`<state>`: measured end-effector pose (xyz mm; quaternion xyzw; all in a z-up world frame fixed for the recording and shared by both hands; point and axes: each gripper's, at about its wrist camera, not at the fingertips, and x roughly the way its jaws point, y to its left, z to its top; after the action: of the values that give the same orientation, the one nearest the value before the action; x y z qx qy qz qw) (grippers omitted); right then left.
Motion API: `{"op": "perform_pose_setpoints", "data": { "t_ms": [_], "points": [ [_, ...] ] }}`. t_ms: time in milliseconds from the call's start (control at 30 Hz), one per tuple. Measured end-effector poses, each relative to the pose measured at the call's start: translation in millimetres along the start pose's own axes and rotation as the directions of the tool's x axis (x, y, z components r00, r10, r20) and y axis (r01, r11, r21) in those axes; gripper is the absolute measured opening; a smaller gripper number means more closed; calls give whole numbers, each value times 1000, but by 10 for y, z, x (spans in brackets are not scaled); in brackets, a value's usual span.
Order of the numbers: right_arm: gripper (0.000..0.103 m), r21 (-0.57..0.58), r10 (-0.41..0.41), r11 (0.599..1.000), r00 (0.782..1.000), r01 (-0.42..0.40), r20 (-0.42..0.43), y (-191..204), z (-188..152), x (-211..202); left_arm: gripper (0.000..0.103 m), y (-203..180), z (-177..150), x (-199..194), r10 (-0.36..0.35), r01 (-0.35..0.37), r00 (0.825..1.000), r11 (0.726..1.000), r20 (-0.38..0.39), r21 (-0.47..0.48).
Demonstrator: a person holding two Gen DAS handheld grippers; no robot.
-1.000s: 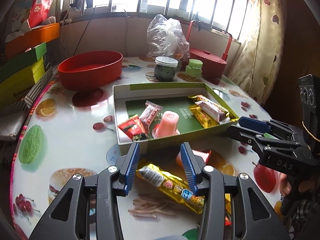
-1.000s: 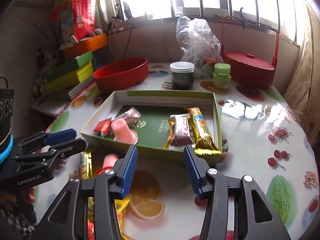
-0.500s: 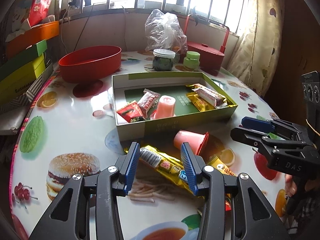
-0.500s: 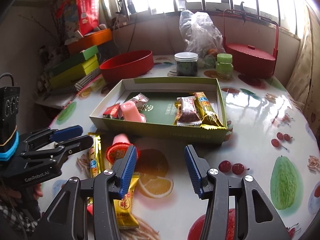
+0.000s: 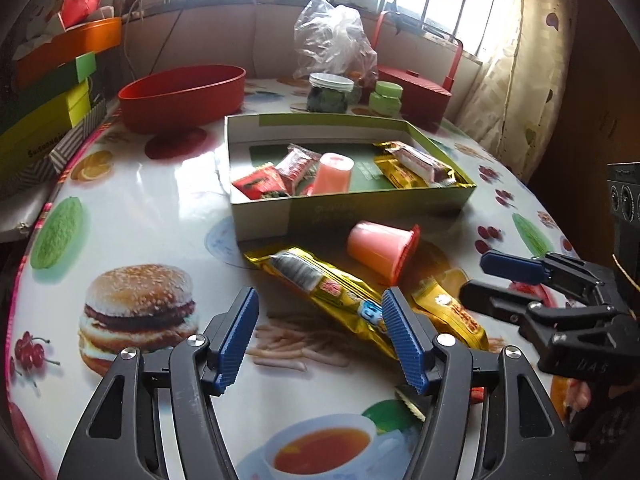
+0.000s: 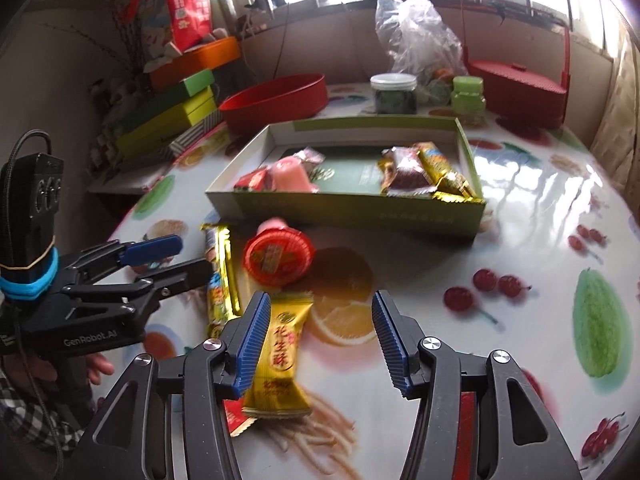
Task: Organize snacks
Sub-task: 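Move both open tools back to the remaining snacks on the table, then grasp the long yellow stick snack with the left tool while the right tool grasps a gold peanut pack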
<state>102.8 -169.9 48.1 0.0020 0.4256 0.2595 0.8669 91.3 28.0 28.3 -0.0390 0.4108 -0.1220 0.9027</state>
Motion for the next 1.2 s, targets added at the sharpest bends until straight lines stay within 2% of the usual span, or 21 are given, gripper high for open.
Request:
{"op": "perform_pose_setpoints", "data": {
  "t_ms": [133, 400, 700, 867, 967, 1200],
  "points": [
    [53, -48, -7, 999, 1000, 6, -25, 110, -63, 28, 65, -55, -8, 34, -7, 7, 1000, 1000, -19, -5],
    [53, -148, -94, 985, 994, 85, -61, 290, -213, 99, 65, -166, -14, 133, 4, -4, 999, 1000, -52, -1],
    [53, -120, -163, 981, 984, 154, -68, 122, -244, 69, 65, -128, -50, 105, 31, -31, 998, 999, -61, 12],
    [53, -111, -155, 983, 985, 146, -76, 58, -259, 43, 65, 1, -118, 9, 61, -60, 996, 998, -59, 11],
    [53, -132, -143, 983, 986, 131, -82, 89, -262, 46, 65, 92, -175, -26, 103, -102, 992, 995, -72, 16],
    [53, -160, -126, 981, 989, 113, -75, 142, -236, 92, 65, 256, -249, -81, 135, -135, 988, 991, -77, 2]
  ]
}}
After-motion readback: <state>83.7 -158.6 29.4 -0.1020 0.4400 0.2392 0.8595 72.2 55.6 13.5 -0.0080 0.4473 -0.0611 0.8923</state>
